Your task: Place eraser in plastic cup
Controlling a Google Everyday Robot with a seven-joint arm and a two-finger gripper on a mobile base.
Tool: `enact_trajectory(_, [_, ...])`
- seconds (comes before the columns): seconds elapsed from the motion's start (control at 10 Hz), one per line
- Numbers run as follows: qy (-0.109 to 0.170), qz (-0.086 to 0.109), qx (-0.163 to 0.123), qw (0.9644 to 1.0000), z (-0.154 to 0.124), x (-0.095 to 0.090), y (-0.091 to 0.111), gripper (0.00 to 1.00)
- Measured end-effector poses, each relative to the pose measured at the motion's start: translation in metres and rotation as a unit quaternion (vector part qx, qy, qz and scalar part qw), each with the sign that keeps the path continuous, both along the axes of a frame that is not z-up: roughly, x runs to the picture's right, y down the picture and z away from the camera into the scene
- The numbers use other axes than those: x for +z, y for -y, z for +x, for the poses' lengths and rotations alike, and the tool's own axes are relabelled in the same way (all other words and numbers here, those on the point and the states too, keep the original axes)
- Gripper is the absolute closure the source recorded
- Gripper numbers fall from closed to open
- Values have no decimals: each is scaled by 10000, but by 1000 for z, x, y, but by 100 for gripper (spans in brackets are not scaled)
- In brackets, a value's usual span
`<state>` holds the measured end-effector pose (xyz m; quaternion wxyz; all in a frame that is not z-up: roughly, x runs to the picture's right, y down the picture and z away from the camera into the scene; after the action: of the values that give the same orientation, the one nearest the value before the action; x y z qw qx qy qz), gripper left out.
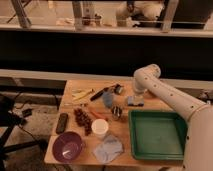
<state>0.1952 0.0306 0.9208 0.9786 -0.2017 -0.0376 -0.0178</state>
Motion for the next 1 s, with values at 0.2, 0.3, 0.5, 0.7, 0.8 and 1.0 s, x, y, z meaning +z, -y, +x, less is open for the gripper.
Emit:
enact_trajectory(0.2, [-41, -121, 17, 9999, 4, 6, -9, 20])
enact_trajectory(0.3, [-37, -172, 30, 9998, 4, 8, -12, 20])
enact_trajectory(0.5, [-23, -291, 50, 9996, 2, 12, -19, 20])
enact_trajectory(0.7, [-59, -395, 104, 9991, 7, 15, -26, 20])
enact_trajectory(0.8, [-68, -437, 140, 9989, 10, 16, -27, 20])
enact_trajectory(1.0, [-74, -558, 190, 9982, 13, 20, -31, 20])
